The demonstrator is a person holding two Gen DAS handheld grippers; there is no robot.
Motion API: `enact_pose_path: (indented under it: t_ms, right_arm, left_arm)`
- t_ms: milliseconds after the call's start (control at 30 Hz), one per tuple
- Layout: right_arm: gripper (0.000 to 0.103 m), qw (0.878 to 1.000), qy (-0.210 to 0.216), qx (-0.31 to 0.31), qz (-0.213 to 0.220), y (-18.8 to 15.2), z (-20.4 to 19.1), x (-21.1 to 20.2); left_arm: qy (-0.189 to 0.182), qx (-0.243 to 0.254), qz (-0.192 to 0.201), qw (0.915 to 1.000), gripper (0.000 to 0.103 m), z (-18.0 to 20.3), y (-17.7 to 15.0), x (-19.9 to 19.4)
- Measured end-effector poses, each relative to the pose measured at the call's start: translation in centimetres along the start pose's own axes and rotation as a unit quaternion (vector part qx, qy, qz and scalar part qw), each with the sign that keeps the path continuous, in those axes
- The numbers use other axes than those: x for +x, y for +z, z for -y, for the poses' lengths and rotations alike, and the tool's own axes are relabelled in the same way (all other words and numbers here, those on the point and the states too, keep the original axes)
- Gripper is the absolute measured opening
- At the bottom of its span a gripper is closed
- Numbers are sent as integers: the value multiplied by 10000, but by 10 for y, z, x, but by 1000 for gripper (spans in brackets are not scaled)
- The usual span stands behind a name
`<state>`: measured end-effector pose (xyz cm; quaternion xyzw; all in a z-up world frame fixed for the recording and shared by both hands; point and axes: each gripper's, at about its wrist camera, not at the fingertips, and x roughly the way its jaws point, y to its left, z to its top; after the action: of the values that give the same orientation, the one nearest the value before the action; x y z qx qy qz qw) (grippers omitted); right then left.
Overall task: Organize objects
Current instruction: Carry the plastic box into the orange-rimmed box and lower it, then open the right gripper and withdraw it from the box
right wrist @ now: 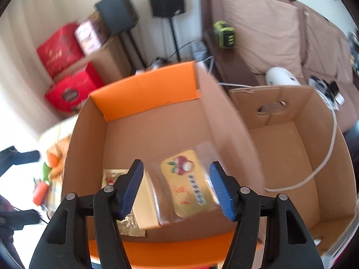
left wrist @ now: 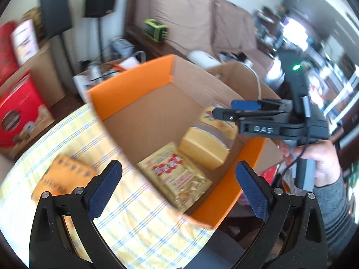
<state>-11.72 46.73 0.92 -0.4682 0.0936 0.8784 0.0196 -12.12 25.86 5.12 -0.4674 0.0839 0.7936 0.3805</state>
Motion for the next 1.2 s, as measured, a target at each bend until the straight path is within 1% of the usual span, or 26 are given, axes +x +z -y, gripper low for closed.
enact_pose_path:
  t_ms: [133,233,300,367,533,667,833,967,1067,1133,1200]
  right_arm:
    - [64,9980,-188,-431,-419,15,-16,31]
    - [62,9960,-251,-536,-669,25,-19,51]
    - [62,9941,-321,-663,-796,28,-22,62]
    - [62,9918,-445,-811,-882,29,-27,67]
    - [63,9855,-829,-968,-1118,23,-32,66]
    - [65,9862,-739,-939,-1150,15,-29,60]
    - [68,9864,-810,-790,-1197,9,-25,55]
    - [71,9861,-866,-624,-1273,5,-22,53]
    - [71,9864,-853,-569,-1285,2,-20,49]
    - [72,9874,-815,-555,-1240,2,-20,46]
    - [72,9889,-808,-592,-1097,2,-22,39]
  left_arm:
    - [230,-368,168,9989,101,-24,-13,-26]
    - [369,-562,293,9973,101,-39,-25,-45]
    - [553,-643,426,9955,101,-46,-35,-58]
    - [672,-737,510,9937,101,-52,-45,-70]
    - [750,-1002,662,9899,101,-71,-70,-92]
    - [817,-1225,765,9861,101,-87,-88,-105]
    - [1091,-1420,819,9804,101,-102,-104,-117]
    - [1256,-1470,891,9771,101,-109,-114,-128]
    - [1283,-1526,897,9758,101,-112,-123,-132]
    - [1340,-1558,890,9746,101,-114,-128,-134]
    - [1451,-1566,910,9727,101,-116,-133,-135]
